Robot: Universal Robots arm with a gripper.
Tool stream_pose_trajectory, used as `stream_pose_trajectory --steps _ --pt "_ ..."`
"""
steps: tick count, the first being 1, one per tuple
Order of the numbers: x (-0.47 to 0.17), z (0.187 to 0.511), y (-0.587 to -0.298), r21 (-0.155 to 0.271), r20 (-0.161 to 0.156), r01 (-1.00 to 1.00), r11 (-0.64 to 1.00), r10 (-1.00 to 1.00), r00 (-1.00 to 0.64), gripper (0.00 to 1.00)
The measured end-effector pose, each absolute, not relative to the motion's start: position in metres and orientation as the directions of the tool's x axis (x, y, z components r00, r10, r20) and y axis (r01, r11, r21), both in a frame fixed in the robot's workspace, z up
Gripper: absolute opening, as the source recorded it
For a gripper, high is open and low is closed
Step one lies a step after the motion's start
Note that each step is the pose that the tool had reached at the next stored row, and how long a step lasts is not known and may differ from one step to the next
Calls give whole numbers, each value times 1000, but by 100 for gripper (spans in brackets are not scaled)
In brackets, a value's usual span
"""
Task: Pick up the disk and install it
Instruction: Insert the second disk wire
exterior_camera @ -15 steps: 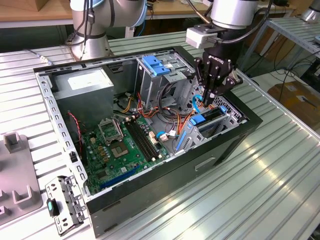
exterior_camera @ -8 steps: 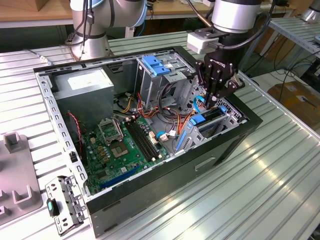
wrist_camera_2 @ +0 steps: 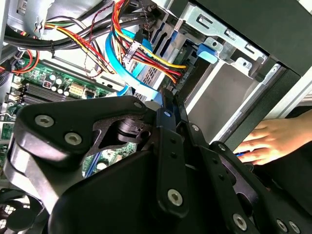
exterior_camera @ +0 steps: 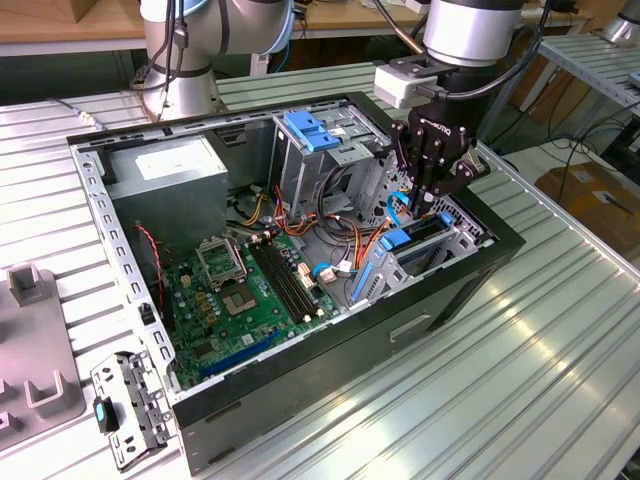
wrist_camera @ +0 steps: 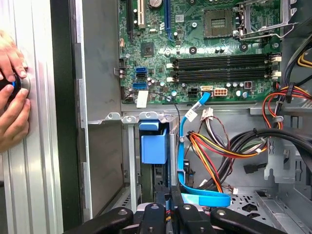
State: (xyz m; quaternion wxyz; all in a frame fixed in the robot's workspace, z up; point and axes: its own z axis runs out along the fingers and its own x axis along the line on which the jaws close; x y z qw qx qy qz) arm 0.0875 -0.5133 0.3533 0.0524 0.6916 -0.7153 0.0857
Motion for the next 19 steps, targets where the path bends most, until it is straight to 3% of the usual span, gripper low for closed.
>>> stream_pose_trajectory --steps 8,12,16,19 --pt "86 353 -514 -54 192 -998 29 -981 -39 16" --pt "82 353 -519 -76 174 -997 30 -984 -42 16" --pt "80 352 -528 -94 140 -995 32 -989 -45 16" --pt "79 352 -534 -100 92 -994 37 -995 -46 16"
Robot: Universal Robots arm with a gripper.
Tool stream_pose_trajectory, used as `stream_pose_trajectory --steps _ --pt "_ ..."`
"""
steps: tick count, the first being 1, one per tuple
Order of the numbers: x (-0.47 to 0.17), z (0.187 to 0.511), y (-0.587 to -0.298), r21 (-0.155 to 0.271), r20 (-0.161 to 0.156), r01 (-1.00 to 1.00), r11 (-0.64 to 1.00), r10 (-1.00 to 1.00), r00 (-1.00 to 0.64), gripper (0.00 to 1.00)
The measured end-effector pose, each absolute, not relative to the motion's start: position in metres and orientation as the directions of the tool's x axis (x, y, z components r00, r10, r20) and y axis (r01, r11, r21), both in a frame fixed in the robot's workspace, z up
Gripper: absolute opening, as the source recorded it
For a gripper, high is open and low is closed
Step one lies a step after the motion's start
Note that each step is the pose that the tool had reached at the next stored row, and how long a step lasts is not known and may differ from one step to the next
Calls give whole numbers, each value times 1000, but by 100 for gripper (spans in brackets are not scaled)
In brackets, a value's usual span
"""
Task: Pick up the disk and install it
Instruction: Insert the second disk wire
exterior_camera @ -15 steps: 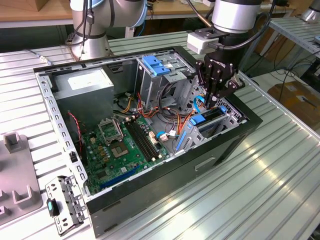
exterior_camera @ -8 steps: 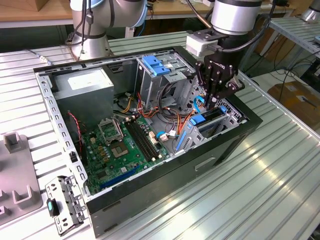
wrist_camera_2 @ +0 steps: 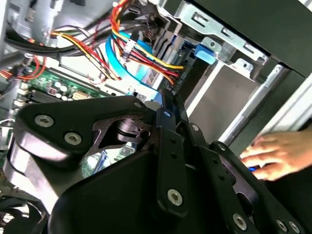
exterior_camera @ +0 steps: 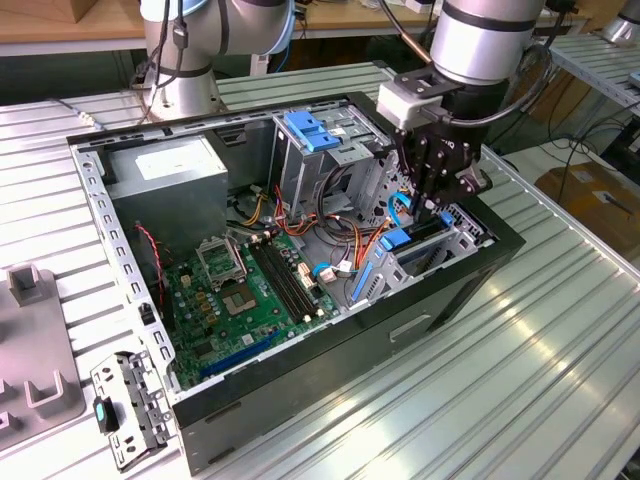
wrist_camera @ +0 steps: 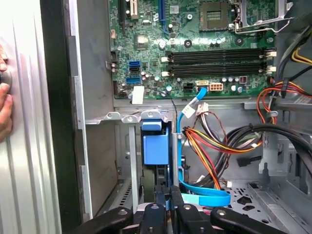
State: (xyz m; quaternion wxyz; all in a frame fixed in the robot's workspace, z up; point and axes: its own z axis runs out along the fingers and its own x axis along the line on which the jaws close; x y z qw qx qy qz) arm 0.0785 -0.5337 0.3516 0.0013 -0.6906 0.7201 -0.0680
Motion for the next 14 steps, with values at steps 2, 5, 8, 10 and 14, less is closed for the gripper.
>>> stream_pose_trajectory --steps 2,5,8,10,14 --pt "78 351 -538 -103 62 -994 40 -997 -47 16" --pt "77 351 -544 -106 44 -994 42 -998 -47 16" --pt "76 350 -549 -110 25 -993 44 -999 -47 16" --pt "76 350 -549 -112 17 -993 45 -999 -47 16" --pt "76 350 -549 -114 11 -992 46 -999 -47 16"
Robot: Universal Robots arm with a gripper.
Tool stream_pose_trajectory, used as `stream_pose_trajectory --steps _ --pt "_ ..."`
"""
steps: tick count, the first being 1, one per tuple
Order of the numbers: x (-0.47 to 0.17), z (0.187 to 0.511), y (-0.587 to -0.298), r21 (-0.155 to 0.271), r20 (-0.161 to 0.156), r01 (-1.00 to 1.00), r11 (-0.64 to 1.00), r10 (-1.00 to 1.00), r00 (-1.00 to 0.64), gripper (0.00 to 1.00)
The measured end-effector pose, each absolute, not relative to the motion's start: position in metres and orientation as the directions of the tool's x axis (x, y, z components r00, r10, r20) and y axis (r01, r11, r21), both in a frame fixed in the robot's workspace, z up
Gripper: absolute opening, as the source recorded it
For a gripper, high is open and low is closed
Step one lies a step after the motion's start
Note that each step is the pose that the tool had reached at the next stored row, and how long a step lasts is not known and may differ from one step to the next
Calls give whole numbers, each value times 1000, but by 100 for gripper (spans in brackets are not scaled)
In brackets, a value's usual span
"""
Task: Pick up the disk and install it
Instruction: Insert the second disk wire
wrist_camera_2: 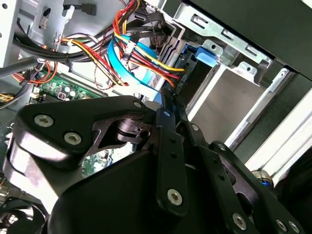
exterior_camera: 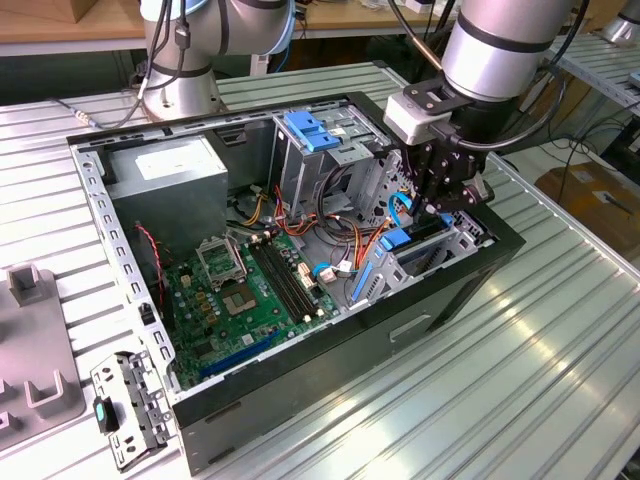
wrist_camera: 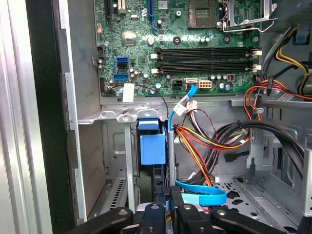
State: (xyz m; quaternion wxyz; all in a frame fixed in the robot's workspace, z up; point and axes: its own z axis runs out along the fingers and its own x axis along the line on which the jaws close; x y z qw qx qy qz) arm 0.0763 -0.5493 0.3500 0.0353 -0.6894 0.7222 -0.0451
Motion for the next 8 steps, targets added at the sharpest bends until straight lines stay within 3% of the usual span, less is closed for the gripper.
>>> stream_pose_trajectory --steps 8 --pt "76 350 -549 -114 9 -992 46 -999 -47 16"
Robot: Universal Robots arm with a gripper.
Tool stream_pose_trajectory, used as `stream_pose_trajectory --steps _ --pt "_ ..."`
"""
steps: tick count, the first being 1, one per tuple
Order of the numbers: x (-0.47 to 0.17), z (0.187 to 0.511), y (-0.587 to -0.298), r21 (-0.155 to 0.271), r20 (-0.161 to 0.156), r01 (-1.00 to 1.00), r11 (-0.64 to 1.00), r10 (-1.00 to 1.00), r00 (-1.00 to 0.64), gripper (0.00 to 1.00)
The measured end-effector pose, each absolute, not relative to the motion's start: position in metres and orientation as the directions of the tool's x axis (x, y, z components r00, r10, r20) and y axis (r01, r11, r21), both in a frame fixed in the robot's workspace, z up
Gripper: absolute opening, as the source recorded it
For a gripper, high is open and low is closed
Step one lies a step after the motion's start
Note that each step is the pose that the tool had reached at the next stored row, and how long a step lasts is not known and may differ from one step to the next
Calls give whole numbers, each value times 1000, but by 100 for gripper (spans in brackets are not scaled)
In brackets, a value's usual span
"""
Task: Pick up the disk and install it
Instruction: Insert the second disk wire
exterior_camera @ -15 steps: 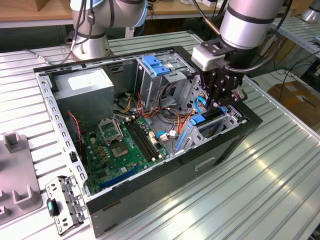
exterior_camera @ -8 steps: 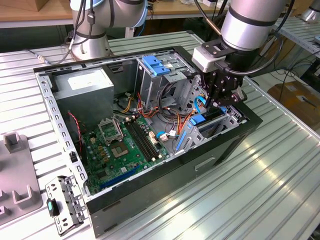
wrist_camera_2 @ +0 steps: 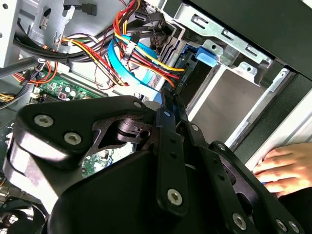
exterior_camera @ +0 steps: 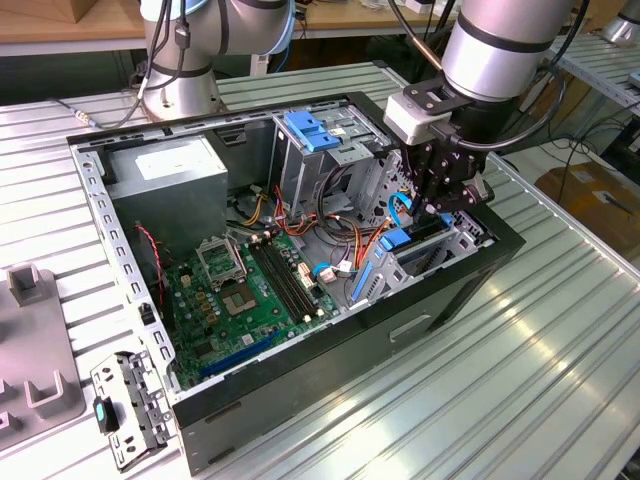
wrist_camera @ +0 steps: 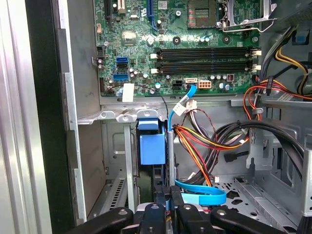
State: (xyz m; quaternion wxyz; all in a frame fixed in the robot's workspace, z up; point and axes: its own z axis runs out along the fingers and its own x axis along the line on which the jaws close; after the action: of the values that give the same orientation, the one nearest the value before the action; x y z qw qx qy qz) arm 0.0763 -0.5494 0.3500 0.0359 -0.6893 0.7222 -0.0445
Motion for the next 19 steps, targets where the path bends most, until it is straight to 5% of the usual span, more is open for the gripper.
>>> stream_pose_trajectory --steps 19 --pt "76 345 -562 -111 -40 -992 51 -998 -47 16"
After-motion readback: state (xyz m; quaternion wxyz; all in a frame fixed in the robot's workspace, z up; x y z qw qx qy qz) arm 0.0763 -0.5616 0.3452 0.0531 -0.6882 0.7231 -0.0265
